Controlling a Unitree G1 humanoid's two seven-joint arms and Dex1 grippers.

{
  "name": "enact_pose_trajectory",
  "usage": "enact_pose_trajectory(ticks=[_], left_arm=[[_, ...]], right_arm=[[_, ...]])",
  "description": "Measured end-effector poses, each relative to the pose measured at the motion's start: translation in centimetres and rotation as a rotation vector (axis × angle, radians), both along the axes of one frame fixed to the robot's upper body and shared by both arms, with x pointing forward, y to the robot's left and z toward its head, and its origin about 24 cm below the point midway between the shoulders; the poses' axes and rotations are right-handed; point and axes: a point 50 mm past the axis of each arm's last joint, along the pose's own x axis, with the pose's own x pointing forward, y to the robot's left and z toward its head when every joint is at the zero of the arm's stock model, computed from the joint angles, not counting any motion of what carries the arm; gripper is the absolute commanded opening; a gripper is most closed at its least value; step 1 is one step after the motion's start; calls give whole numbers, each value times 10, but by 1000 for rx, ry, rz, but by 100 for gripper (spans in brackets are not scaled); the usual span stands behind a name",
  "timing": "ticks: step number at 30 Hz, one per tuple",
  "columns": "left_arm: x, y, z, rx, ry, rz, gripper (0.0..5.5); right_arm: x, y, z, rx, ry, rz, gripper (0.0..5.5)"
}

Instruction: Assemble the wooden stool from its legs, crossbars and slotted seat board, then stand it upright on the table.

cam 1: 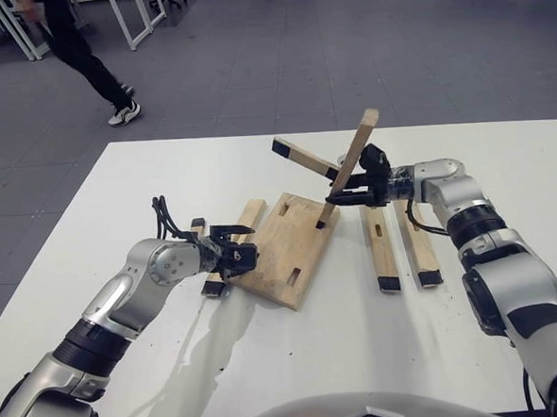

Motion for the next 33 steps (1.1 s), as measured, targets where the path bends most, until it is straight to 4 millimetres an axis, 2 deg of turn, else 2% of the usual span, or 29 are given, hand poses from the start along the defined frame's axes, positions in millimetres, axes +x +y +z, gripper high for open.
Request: enact_pose_trajectory(ticks=[8,13,20,28,33], left_arm=[[-4,-11,-2,-44,1,-22,354],[-15,-28,4,-112,33,-18,354],[-25,-29,3,-125,74,60,354],[-26,-29,3,-134,77,79,354],[-26,-29,2,-147,78,84,354]], right_arm=[[-3,-14,0,-40,9,39,204],[-25,-24,-3,-55,-33,3,204],[-50,-15,-7,-60,-96,-171,203],[-54,-12,-8,-72,-124,-202,206],[-47,-17,-7,-30,-2,-222,206]])
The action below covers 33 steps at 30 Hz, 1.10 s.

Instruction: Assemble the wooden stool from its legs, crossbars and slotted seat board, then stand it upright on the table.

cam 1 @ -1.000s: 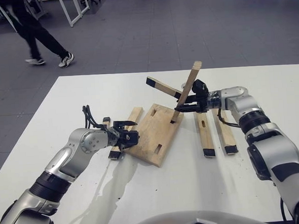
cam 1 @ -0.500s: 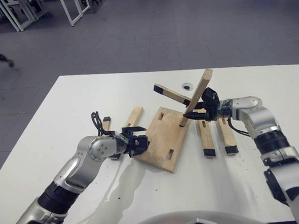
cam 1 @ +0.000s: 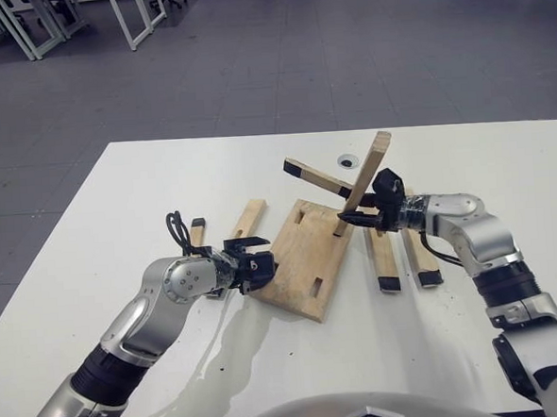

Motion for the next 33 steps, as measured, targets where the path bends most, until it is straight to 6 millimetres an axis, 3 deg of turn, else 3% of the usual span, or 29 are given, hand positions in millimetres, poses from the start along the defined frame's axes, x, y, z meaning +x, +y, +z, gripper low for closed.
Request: enact_pose_trajectory(ticks=[6,16,19,21,26,30,33], left_arm=[[0,-3,-3,-42,12,-17,354],[4,-3,-5,-50,10,-14,354],[5,-3,-5,-53,9,-13,354],[5,-5,-5,-65,6,-19,354],[6,-7,-6,-73,7,-16,354],[5,-7,-6,-76,3,-14,354],[3,-6,-7,-79,-2,-6,354]], right_arm=[[15,-18,-2,45,130,49,206],[26,-20,-3,89,168,63,206],[23,-20,-5,92,146,47,278],[9,-25,-27,96,222,7,325],[10,-21,3,135,132,42,440],[-9,-54,2,-9,127,-16,440],[-19,-81,24,-5,70,-114,440]])
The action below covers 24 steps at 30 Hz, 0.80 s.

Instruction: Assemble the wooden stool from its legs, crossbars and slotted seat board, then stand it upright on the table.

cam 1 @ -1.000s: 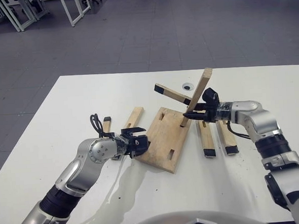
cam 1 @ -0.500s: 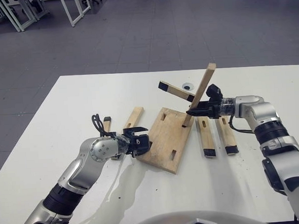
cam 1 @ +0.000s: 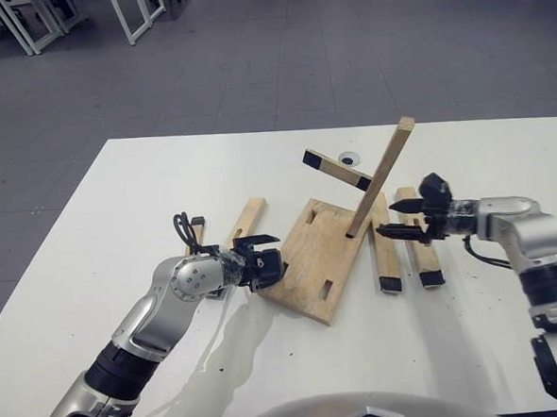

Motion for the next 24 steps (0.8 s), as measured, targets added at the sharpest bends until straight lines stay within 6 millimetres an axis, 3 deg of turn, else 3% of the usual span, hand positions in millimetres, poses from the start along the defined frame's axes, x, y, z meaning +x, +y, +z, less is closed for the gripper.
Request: enact_pose_trajectory(ticks=[5,7,8,15,20,22,24], left_arm=[[-4,1,-1,-6,6,4,354],[-4,1,-1,-8,5,4,354],[-4,1,-1,-9,6,4,354],[-4,0,-1,-10,5,0,354],[-4,0,-1,-10,5,-1,354],[-4,0,-1,-10,5,-1,354],[-4,0,-1,-10,4,-2,354]], right_arm=[[13,-27,73,103,-276,-264,440],[23,-22,124,221,-461,-329,440],[24,-15,138,263,-510,-328,440],[35,66,160,489,-486,-208,440],[48,82,148,480,-424,-200,440],[51,84,156,496,-455,-190,440],[48,81,179,585,-541,-176,440]])
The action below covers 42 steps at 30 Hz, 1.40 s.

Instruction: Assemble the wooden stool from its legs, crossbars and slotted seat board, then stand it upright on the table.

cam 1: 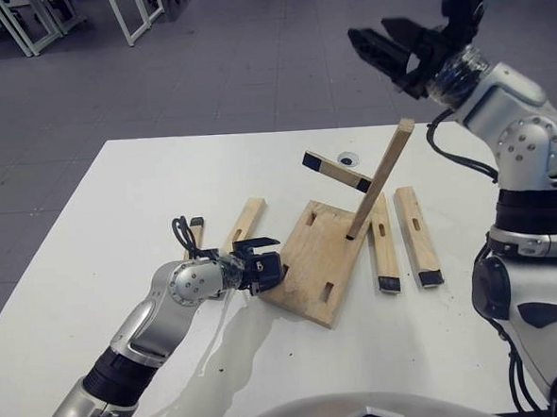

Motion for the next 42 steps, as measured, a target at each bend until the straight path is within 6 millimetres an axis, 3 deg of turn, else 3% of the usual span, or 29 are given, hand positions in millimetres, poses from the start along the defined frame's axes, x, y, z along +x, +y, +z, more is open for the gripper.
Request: enact_pose_trajectory(ticks=[3,5,6,8,10,11,14,18,22,24,26,28,32,34,36,38,40,42], left_arm=[[0,0,0,1,1,1,354],[0,0,-1,1,3,3,354],[0,0,-1,1,2,2,354],[0,0,0,0,2,1,354],[0,0,0,0,1,1,354],[0,0,0,2,2,2,354],[2,0,1,1,-6,2,354],[0,1,-2,5,6,7,354],[0,-1,-1,-2,-2,3,354],[-1,-1,-1,-5,-3,5,354],[-1,-1,-2,-13,-1,21,354],[-1,-2,-5,-27,2,47,354],[1,-8,-8,-74,-9,136,354],[0,-11,-11,-108,-3,214,354],[0,-13,-12,-133,9,292,354],[1,-16,-13,-143,26,366,354],[3,-16,-14,-141,28,448,354],[6,-16,-15,-146,31,525,354]], right_arm=[[-11,-9,48,126,-201,0,440],[-5,-11,47,114,-190,-29,440],[2,-11,39,86,-150,-56,440],[17,-7,-3,-1,-6,-70,440],[23,3,-68,-109,193,-44,440],[18,6,-80,-155,190,-38,440],[8,11,-82,-209,144,-20,440],[14,4,-83,-185,171,-57,440],[16,-15,-64,10,166,-122,440],[10,-24,-29,112,68,-130,440],[-2,-34,19,166,-90,-149,440],[-11,-47,30,180,-128,-204,440],[-21,-75,-13,132,4,-399,440],[-37,-94,-54,5,104,-554,440],[-57,-105,-108,-135,277,-675,440],[-82,-101,-161,-241,463,-711,440],[-102,-92,-191,-296,571,-700,440],[-115,-81,-209,-331,640,-668,440]])
